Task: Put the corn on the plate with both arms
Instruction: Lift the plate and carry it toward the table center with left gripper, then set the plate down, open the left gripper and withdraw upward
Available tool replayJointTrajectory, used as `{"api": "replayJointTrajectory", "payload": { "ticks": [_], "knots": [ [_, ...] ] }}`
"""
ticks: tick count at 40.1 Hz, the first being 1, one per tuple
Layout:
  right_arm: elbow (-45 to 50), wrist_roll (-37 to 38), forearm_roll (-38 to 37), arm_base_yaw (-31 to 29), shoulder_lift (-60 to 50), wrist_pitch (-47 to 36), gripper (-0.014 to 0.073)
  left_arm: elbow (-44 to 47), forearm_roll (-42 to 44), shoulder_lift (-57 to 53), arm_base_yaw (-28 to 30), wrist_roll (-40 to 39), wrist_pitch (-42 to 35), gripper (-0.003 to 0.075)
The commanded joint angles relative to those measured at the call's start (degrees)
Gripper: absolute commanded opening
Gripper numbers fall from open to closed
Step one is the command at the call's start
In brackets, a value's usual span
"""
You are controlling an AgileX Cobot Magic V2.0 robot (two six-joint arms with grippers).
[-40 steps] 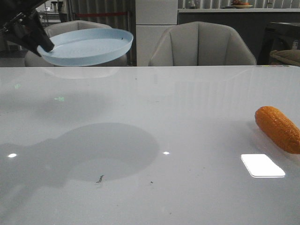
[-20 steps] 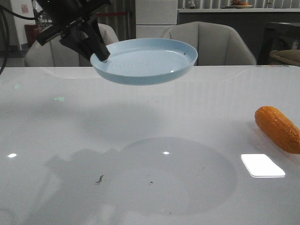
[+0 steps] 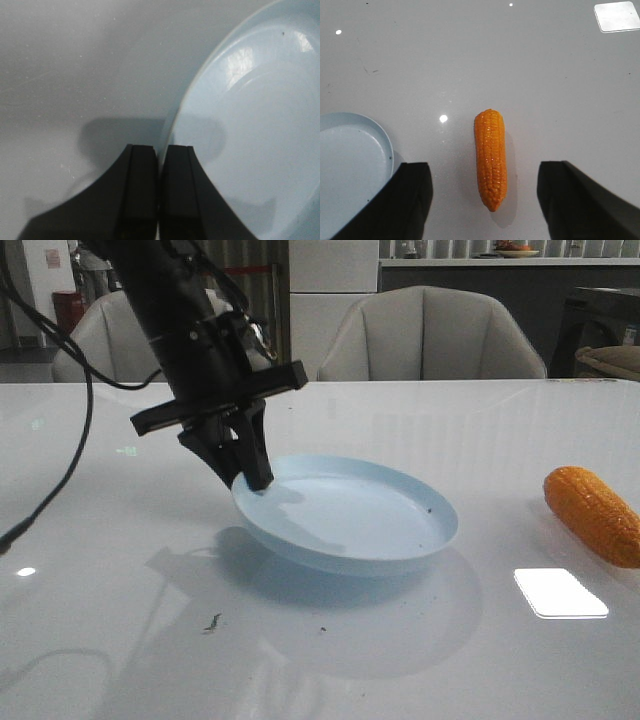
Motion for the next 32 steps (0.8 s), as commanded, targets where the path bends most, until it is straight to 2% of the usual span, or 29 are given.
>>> {"api": "replayJointTrajectory", "payload": {
  "ticks": [1,7,12,15,22,27,32],
  "knots": [
    [-1.8,-0.2,0.1,0.0,-0.5,-3.8,0.0553,-1.7,-1.5,-3.0,-1.0,0.1,0.7,0.009],
    [-1.8,-0.2,0.1,0.0,-0.4,-3.8,0.0553,-1.7,1.7,-1.5,-1.7,0.2,-0.1,0.0094],
    [-1.8,-0.2,0.1,0.0,0.1,-3.8,0.0553,-1.7,2.3,0.1,-1.7,0.2,1.3,0.0128],
    [-1.8,-0.2,0.1,0.0,0.4,-3.7,0.0553,-1.7,2.3,0.9,-1.7,3.1,2.3,0.0165],
    [-1.8,-0.2,0.1,0.0,0.4,-3.4,0.0553,-3.3,2.1,1.1,-1.7,6.1,2.6,0.0312],
    [-1.8,-0.2,0.1,0.0,0.4,-3.0,0.0553,-9.5,2.3,0.9,-1.4,6.3,2.5,0.0395],
    [-1.8,-0.2,0.1,0.0,0.4,-2.9,0.0553,-18.9,2.3,0.9,-0.5,6.0,2.9,0.0399]
  ]
}}
